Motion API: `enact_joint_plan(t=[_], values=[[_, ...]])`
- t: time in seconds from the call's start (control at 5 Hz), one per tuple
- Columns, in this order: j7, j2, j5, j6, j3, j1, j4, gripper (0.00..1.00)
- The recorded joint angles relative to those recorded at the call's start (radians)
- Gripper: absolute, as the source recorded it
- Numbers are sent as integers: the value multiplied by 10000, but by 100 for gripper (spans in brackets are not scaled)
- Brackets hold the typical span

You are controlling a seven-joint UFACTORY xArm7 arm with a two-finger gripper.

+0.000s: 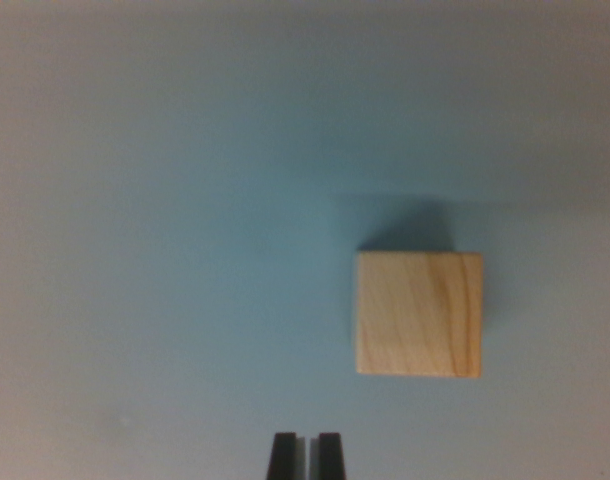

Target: Push wooden cube

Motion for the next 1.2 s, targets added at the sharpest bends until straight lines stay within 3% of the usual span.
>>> enact_joint_plan(t=[0.2,0.4,0.6,0.8,1.0,1.2], values=[[-162,183,28,-425,-76,-70,-297,0],[-162,183,28,-425,-76,-70,-297,0],[-313,353,54,-820,-147,-135,-573,0],[-313,353,54,-820,-147,-135,-573,0],[-453,511,78,-1186,-213,-195,-829,0],[-453,511,78,-1186,-213,-195,-829,0]])
